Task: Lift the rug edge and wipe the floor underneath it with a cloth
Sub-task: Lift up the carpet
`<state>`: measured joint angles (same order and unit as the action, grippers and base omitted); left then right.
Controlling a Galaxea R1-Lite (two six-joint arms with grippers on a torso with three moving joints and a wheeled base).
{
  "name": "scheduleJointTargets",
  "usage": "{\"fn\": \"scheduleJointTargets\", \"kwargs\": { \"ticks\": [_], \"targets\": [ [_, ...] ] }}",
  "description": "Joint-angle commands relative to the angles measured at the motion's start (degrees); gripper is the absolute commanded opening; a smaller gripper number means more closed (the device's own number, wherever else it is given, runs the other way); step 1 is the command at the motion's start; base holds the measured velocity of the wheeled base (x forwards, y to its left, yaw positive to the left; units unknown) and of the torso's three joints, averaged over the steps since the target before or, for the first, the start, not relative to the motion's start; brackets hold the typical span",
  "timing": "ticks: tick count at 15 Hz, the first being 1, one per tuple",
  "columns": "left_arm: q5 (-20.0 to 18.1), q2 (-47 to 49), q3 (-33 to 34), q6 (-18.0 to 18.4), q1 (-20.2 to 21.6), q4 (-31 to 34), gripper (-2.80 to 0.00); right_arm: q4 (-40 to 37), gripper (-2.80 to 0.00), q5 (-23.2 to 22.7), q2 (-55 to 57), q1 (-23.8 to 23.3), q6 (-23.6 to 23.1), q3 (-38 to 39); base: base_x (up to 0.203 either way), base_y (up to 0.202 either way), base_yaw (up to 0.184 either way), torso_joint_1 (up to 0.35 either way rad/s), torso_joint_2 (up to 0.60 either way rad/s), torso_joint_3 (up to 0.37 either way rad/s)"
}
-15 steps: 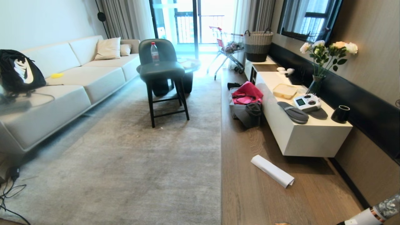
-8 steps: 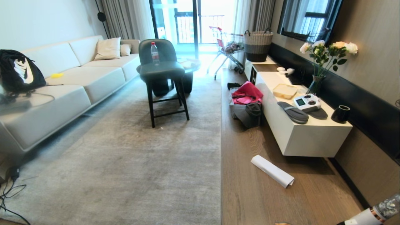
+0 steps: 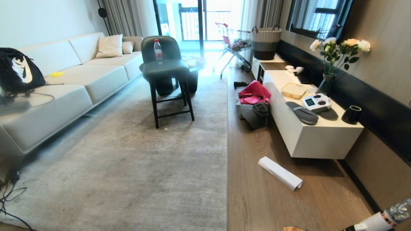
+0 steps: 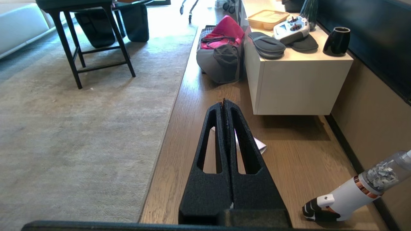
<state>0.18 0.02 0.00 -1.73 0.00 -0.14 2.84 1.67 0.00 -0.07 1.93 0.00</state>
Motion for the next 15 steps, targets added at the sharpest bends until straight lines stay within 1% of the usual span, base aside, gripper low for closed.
{"fn": "scheduleJointTargets", "kwargs": {
  "ticks": [1,15],
  "targets": [
    [0.0,0.0,0.0,0.0,0.0,0.0,-2.80,0.1,-2.80,0.0,0.1,0.0,0.0,0.0,0.000,0.000,0.000,-0.002,0.00,-0.173],
    [0.1,0.0,0.0,-0.1,0.0,0.0,-2.80,0.1,-2.80,0.0,0.1,0.0,0.0,0.0,0.000,0.000,0.000,0.004,0.00,-0.197]
  ]
}}
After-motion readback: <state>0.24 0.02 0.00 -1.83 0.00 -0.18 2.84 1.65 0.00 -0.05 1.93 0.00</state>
